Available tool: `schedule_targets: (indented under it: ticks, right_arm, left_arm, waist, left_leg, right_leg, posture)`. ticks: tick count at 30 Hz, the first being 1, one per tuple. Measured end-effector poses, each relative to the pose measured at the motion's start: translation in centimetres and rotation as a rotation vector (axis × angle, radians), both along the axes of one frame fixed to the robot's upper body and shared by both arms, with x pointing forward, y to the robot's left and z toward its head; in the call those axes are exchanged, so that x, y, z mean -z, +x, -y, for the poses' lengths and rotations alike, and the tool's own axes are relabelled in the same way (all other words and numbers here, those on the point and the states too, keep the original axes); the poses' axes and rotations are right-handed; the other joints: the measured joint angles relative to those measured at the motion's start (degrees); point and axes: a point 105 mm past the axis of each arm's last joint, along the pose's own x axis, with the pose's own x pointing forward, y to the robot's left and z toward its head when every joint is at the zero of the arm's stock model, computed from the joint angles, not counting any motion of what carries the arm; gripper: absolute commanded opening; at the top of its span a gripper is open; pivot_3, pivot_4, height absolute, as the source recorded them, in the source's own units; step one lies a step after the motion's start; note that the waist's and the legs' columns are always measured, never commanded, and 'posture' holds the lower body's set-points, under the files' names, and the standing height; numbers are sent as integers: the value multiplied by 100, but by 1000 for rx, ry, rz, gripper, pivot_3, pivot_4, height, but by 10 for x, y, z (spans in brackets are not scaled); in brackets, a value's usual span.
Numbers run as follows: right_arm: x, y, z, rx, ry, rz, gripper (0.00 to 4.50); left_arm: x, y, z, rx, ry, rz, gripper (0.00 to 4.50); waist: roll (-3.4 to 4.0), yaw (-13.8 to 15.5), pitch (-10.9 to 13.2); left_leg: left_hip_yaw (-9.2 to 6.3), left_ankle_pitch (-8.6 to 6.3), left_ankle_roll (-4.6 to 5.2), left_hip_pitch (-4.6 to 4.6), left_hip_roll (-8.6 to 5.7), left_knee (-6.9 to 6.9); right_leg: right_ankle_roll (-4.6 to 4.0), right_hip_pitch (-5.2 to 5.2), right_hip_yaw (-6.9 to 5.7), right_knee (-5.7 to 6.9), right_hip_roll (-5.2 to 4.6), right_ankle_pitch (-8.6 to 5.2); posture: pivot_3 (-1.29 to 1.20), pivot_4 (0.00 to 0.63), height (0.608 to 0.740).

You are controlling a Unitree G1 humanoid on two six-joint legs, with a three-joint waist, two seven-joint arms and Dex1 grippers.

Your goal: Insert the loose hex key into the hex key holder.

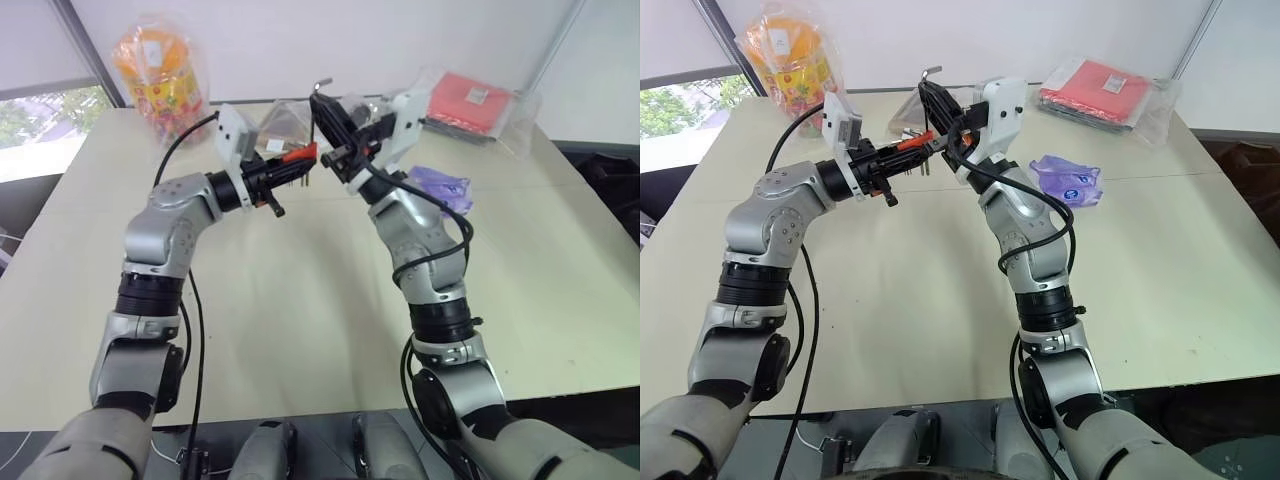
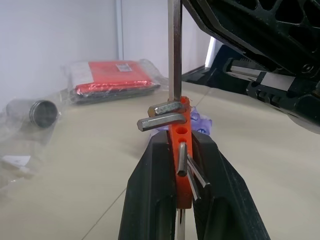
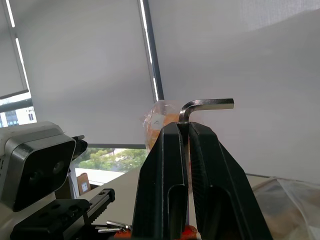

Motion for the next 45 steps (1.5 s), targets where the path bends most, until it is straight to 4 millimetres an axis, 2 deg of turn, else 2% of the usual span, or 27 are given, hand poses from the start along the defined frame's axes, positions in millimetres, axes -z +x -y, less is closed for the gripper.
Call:
schedule_targets:
  ticks: [34, 45]
  right_arm:
    - [-3, 1, 4, 19, -6, 22, 83]
    - [-2, -2, -3, 7, -28, 30, 83]
  left_arm:
    - [-3, 0, 0, -4, -5, 7, 0]
    - [-2, 1, 1, 0, -10, 2, 0]
  waist:
    - [0, 0, 0]
    - [0, 0, 0]
  left_leg:
    - [0, 0, 0, 0, 0, 0]
    - [0, 0, 0, 0, 0, 0]
  right_leg:
    - [0, 0, 0, 0, 0, 0]
    - [0, 0, 0, 0, 0, 0]
  posture:
    - [0, 150, 740]
    - [0, 150, 740]
